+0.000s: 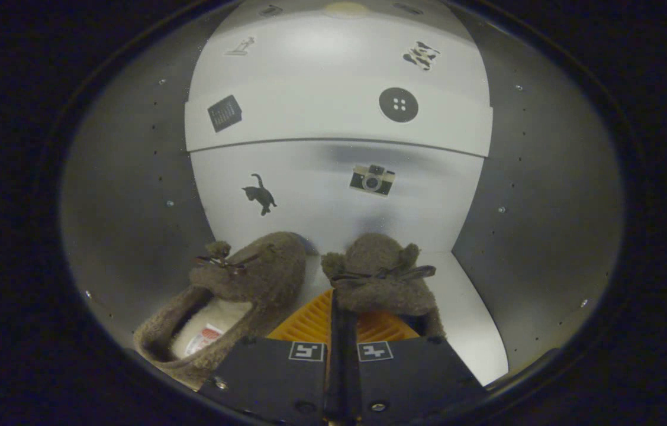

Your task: Open the shoe cabinet door, grab the shoes and put them into the shoe cabinet, then close the shoe cabinet door.

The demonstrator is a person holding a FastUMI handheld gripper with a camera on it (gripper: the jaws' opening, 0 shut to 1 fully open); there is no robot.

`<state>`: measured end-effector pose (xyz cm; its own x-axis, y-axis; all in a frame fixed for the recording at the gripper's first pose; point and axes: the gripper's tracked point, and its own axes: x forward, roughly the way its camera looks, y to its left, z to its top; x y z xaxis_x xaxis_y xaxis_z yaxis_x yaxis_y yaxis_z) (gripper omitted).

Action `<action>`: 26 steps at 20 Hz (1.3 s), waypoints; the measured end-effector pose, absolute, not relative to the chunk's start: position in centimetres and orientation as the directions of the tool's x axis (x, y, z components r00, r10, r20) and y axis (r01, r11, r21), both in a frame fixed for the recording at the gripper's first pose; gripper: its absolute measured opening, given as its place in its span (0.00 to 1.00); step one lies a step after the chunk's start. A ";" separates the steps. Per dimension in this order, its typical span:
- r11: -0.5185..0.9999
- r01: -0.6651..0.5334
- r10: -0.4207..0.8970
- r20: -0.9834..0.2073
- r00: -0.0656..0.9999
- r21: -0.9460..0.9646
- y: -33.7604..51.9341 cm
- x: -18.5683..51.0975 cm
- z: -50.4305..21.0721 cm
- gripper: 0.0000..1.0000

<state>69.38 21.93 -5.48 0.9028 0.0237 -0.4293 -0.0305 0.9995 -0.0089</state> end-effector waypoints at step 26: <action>0.994 -0.104 0.104 -0.027 0.994 -0.016 21.1 34.8 3.4 0.99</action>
